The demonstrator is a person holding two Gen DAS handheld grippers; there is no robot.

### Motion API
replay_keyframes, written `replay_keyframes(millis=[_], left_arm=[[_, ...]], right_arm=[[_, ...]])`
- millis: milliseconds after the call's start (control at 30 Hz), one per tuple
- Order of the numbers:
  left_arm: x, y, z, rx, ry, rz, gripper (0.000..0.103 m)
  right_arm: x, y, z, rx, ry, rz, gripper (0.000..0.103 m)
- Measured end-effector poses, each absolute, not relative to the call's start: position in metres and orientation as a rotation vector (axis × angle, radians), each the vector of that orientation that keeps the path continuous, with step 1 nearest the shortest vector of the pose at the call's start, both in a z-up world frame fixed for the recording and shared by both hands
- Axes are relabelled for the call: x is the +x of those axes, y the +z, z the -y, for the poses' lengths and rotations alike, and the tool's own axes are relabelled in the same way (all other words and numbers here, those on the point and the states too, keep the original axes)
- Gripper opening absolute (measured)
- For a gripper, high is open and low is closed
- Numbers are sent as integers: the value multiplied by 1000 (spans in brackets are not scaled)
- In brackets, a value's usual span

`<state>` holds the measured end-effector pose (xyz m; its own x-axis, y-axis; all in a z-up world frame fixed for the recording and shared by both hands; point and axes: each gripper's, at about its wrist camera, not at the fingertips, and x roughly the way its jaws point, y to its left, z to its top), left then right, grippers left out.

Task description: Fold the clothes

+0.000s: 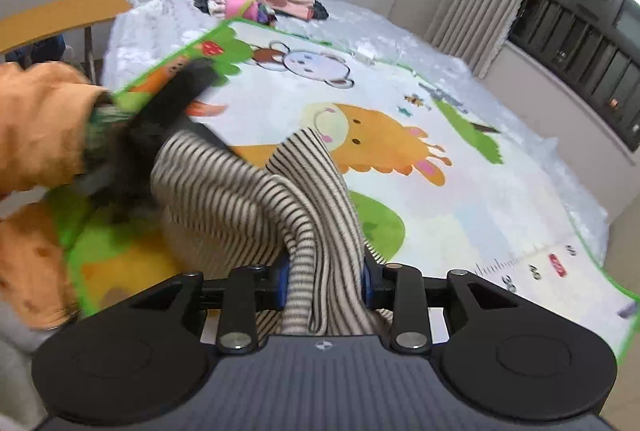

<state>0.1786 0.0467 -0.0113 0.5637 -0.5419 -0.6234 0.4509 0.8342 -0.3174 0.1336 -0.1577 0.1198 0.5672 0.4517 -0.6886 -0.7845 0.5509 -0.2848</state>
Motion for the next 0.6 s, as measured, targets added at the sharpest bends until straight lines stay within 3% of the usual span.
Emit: replay_keyframes(millis=[233,300,367,600], left_arm=[[176,-14,-69,-167,-548,-759,77],[172,-10,-81,-180,-526,-738,77],[165,-1,-97,-200,-507,-696,80],[144,42,-105,-236,-613,-552,85]], right_arm=[[199,65,137,-620,792,-682,37],[209,61,137,-594,777,-689,44],[221,57,137,-562,754,-691,62],[248,49,144,-469,710,-685,84]])
